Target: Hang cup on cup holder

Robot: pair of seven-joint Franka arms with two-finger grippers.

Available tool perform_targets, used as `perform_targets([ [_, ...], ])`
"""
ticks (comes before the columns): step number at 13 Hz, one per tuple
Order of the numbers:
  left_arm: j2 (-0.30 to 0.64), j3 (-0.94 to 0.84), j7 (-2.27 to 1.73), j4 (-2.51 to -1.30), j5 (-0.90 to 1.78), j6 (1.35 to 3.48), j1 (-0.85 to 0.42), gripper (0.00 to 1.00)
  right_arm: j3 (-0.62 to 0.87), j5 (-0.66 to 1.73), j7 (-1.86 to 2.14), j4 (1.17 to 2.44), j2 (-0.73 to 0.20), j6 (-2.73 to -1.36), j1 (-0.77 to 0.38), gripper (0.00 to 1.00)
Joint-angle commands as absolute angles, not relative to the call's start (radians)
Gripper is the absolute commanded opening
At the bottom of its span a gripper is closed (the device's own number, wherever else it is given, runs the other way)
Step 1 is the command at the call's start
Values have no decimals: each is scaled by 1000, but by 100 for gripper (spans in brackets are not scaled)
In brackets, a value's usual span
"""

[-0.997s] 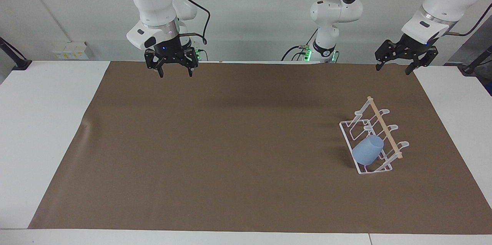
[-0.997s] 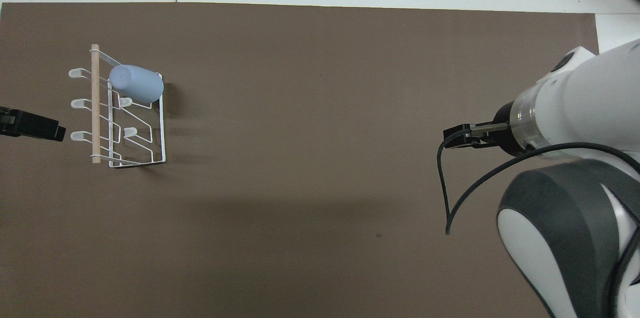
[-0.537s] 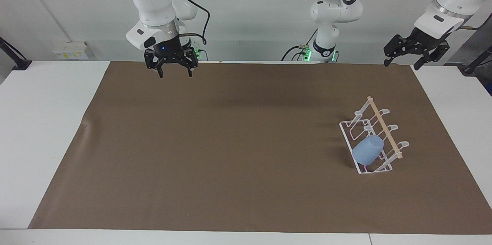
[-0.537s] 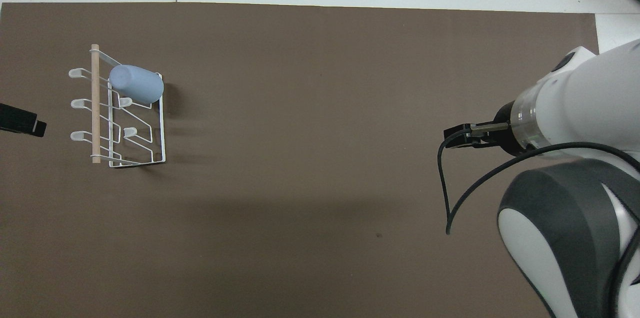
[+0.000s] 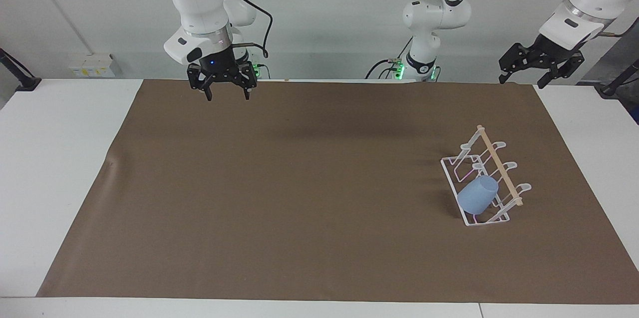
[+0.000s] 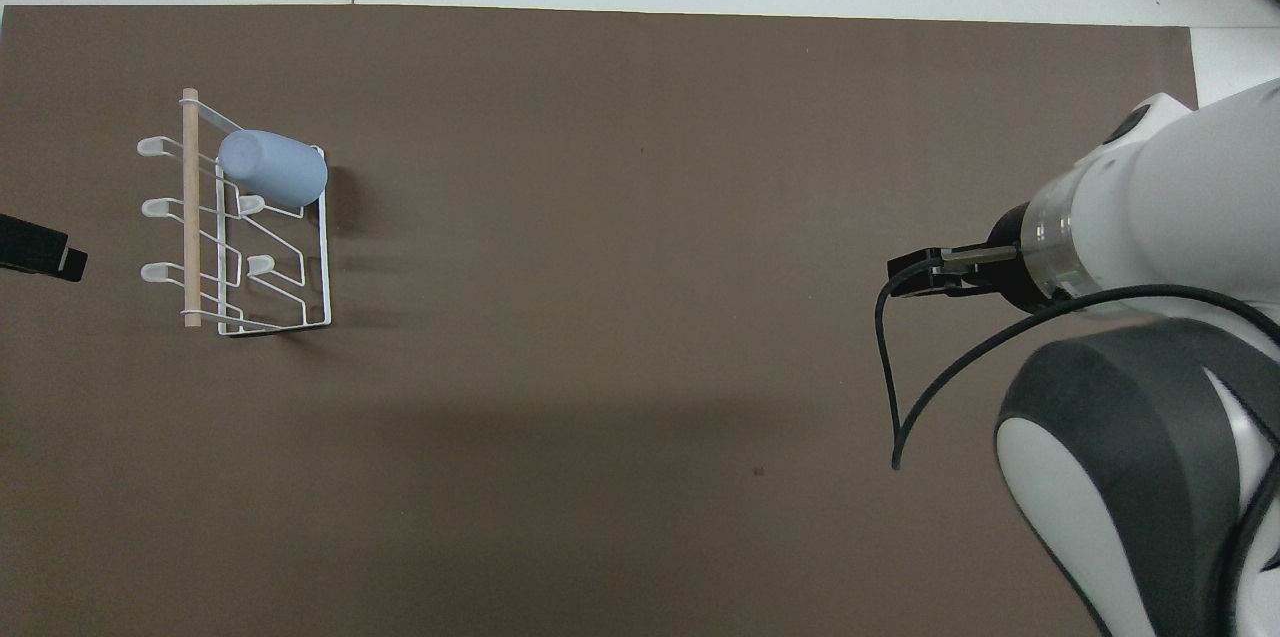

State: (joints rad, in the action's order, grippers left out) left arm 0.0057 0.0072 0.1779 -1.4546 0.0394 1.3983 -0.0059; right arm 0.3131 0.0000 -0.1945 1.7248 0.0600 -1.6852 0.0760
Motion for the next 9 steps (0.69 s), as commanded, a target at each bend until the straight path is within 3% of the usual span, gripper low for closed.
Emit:
perform_targets([
  [1, 9, 11, 163, -1430, 41, 1368, -14, 100, 318, 23, -176, 1727, 71, -1687, 92, 100],
  [9, 8, -48, 138, -1431, 41, 1367, -26, 100, 319, 23, -176, 1727, 71, -1687, 92, 100],
])
